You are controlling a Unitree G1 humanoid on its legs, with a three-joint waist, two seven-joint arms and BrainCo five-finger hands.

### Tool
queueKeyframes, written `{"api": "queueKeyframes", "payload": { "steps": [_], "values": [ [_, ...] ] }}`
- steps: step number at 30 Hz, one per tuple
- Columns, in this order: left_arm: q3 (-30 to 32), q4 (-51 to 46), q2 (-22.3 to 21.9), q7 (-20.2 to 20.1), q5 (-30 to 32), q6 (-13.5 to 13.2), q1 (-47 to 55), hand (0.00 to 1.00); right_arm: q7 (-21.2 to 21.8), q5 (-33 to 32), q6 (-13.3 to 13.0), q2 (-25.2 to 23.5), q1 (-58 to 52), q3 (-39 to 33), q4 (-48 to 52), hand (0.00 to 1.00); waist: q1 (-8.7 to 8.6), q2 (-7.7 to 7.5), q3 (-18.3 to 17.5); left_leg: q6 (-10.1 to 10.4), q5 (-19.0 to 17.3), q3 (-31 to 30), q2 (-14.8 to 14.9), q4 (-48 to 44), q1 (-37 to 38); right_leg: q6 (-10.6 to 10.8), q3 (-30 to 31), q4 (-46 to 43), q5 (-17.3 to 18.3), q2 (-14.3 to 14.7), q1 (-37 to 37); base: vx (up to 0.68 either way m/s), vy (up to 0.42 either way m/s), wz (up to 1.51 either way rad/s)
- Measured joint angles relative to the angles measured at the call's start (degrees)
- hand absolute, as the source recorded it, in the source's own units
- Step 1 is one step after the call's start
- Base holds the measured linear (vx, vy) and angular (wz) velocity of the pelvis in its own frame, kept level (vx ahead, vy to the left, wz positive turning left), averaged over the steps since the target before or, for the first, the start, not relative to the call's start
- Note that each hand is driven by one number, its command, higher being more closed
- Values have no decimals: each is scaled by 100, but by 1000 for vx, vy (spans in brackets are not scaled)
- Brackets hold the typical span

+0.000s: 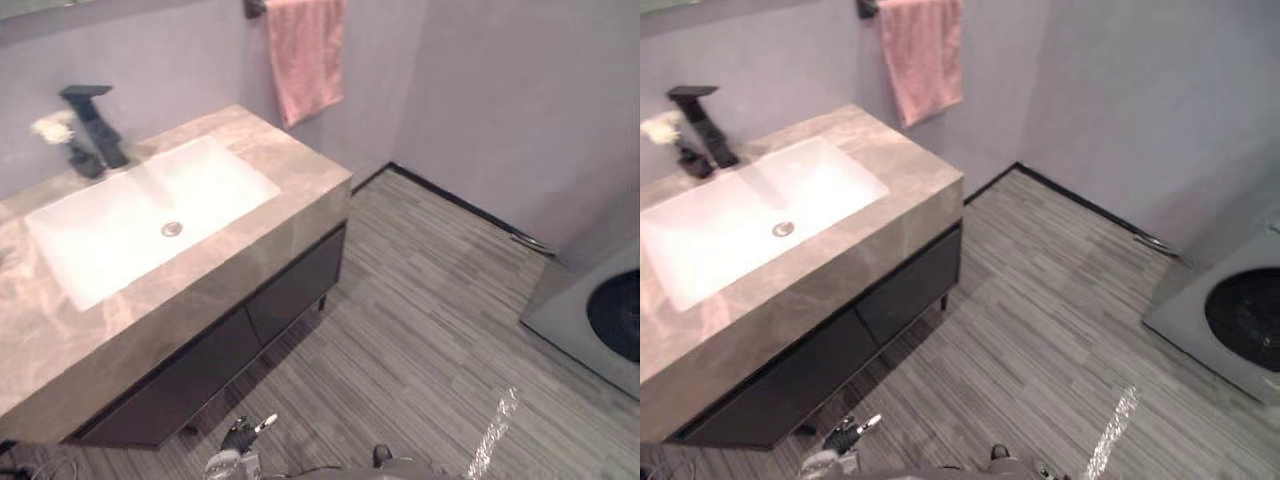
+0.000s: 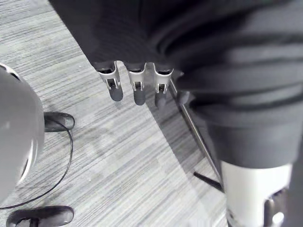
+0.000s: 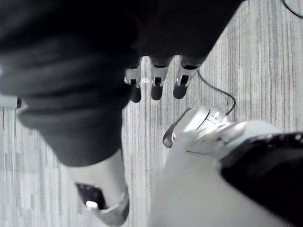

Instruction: Organize washtable

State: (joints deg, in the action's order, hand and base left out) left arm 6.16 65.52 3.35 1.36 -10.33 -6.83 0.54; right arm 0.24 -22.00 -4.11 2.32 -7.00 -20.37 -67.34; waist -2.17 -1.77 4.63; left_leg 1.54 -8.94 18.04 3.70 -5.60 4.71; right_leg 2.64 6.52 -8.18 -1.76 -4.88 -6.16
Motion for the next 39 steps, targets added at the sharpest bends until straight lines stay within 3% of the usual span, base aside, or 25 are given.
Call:
{"api": "queueKeyframes", "payload": {
  "steps": [1, 2, 3, 4, 6, 8, 9, 10, 11, 13, 14, 15, 17, 23, 26, 28, 29, 30, 33, 34, 35, 36, 37, 38, 39],
  "values": [
    [143, -2, -103, -2, 94, 2, -45, 0, -1, 2, -2, 8, 41, 135, 123, 0, 1, 60, 54, -26, -12, 255, 89, -39, 27, -183, -295, -79, -212, 90, -117, -45, 30, -91],
    [208, -6, -149, -1, 131, 2, -66, 0, -4, 0, -5, 13, 52, 178, 147, 0, -11, 74, 65, -66, -16, 372, 129, -41, 61, -178, -468, -25, -335, 116, -122, -61, 17, -103],
    [389, -51, -278, -8, 207, 6, -75, 0, -3, 2, 0, 64, 85, 258, 253, 0, -3, 146, 125, -148, -29, 666, 258, -25, 82, -274, -912, -304, -119, 44, -214, -76, 6, -85],
    [514, -81, -329, -11, 216, 18, -59, 0, -3, -1, 3, 29, 43, 251, 331, 0, -1, 88, 147, -154, -38, 888, 244, 1, 219, -360, -1515, -1598, 533, -186, -432, -62, -5, -74],
    [514, -100, -337, -18, 218, 21, 6, 0, -4, 9, 3, 39, 7, 235, 331, 0, -4, 76, 144, -151, -36, 1134, 270, 31, 419, -402, -2226, -2845, 1009, -675, -343, -18, 20, -46],
    [455, -96, -195, -27, 213, 16, 87, 0, -3, 45, 5, 54, 67, 202, 277, 0, 18, 31, 106, -100, -25, 1420, 267, 3, 480, -404, -2810, -2984, 998, -1259, -110, -2, -35, -72],
    [463, -97, -117, -21, 209, 17, 109, 0, -4, 80, 4, 34, 126, 204, 236, 0, 56, -42, 73, -75, -18, 1517, 229, -48, 434, -430, -2876, -2783, 728, -1393, -105, -15, -141, -132],
    [467, -19, 9, -20, 208, 63, 82, 0, 1, 149, 7, 51, 259, 202, 119, 0, 164, -22, 22, -47, -37, 1479, 270, -106, 348, -310, -3051, -2306, 758, -1113, -89, -15, -207, -163],
    [441, 42, -21, -24, 209, 128, 143, 0, -1, 228, -3, 106, 274, 213, 100, 0, 232, 127, -34, -54, -33, 1362, 387, -49, 221, -401, -3069, -1551, 660, -758, 66, -56, -216, -157],
    [269, 41, -84, -26, 215, 138, 210, 0, -7, 251, 30, 205, 304, 209, 1, 0, 290, 243, -111, -17, -14, 1174, 347, 193, 246, -236, -2949, -523, 557, -481, 293, -57, -172, -111],
    [219, 35, -96, -42, 250, 139, 130, 0, -1, 314, 41, 264, 290, 215, -112, 0, 281, 248, -124, 54, 30, 1233, 340, 112, 230, -24, -2854, 303, 287, -299, 575, -53, -150, -76],
    [220, 35, -95, -43, 252, 138, 116, 0, -2, 329, 43, 266, 286, 217, -112, 0, 284, 250, -126, 54, 31, 1235, 341, 95, 226, -9, -2842, 451, 219, -280, 624, -89, -131, -46],
    [218, -2, -70, -24, 251, 124, 41, 0, -1, 411, 44, 245, 211, 230, -112, 0, 274, 125, -178, 58, 32, 1206, 340, -32, 79, 4, -2778, 1400, -305, -159, 950, -104, -61, -22],
    [110, -24, 85, 0, 233, 114, 72, 0, -2, 400, 1, 227, 177, 206, -154, 0, 292, -96, -151, 146, -67, 1151, 513, -522, -101, -15, -2687, 1393, -397, -136, 907, -82, -32, 0],
    [189, -46, 134, 6, 202, 110, 170, 0, 1, 389, -7, 146, 201, 206, -156, 0, 314, 45, 30, 245, -425, 1148, 1068, -1826, -422, -61, -2533, 1409, -300, 47, 1012, -122, -57, -27],
    [268, -77, 135, 4, 201, 85, 171, 0, 2, 354, -27, 203, 194, 186, -174, 0, 312, 196, 111, 210, -414, 987, 1573, -3139, -843, -73, -2186, 1412, -300, 282, 1036, -136, -54, -64],
    [295, -75, 112, 3, 200, 80, 183, 0, 0, 354, -47, 244, 186, 177, -175, 0, 312, 244, 143, 167, -388, 834, 1649, -3394, -939, -77, -2080, 1408, -303, 346, 1034, -116, -27, -99],
    [305, -69, 56, 0, 200, 70, 177, 0, -9, 336, -61, 291, 156, 143, -187, 0, 314, 275, 174, 163, -426, -20, 1322, -3539, -1178, -77, -1675, 1403, -308, 374, 975, -89, 21, -90],
    [315, -70, -43, -18, 192, 62, 172, 0, 3, 299, -79, 420, 131, 47, -189, 0, 325, 480, 252, 371, -811, -1062, 424, -2294, -998, -66, -1110, 1419, -308, 437, 713, -84, 114, -109],
    [356, -63, -26, -27, 178, 74, 187, 0, -3, 300, -78, 420, 118, 46, -176, 0, 338, 490, 305, 25, -967, -1284, 276, -1888, -873, -4, -897, 1412, -292, 518, 624, -73, 133, -124],
    [504, -14, -63, -15, 150, 71, 223, 0, 13, 274, -70, 354, 86, -5, -149, 0, 361, 624, 302, 41, -992, -1351, 233, -1697, -820, -67, -811, 1241, -264, 599, 523, -25, 67, -91],
    [691, 15, -91, -13, 131, 68, 227, 0, -2, 297, -51, 363, 21, 0, -155, 0, 364, 584, 327, 209, -1077, -1464, 144, -1636, -751, -288, -780, 411, -111, 642, 290, 124, 86, -65],
    [1024, -44, -79, -27, 58, 62, 270, 0, -2, 325, -39, 350, -74, 26, -165, 0, 394, 332, 330, 427, -1223, -1948, -279, -1638, -656, -279, -629, 55, 217, 547, 325, 180, 143, -84],
    [1224, -71, -136, -13, 24, 44, 285, 0, 1, 362, -48, 336, -92, 56, -156, 0, 488, 374, 325, 173, -1253, -2433, -539, -1679, -585, -181, -371, 58, 270, 630, 291, 195, 165, -89],
    [1265, -66, -153, -16, 17, 43, 350, 0, 2, 363, -53, 318, -73, 72, -147, 0, 508, 369, 324, -8, -1207, -2424, -542, -1621, -524, -183, -252, 93, 260, 694, 286, 115, 118, -109]
  ]
}}
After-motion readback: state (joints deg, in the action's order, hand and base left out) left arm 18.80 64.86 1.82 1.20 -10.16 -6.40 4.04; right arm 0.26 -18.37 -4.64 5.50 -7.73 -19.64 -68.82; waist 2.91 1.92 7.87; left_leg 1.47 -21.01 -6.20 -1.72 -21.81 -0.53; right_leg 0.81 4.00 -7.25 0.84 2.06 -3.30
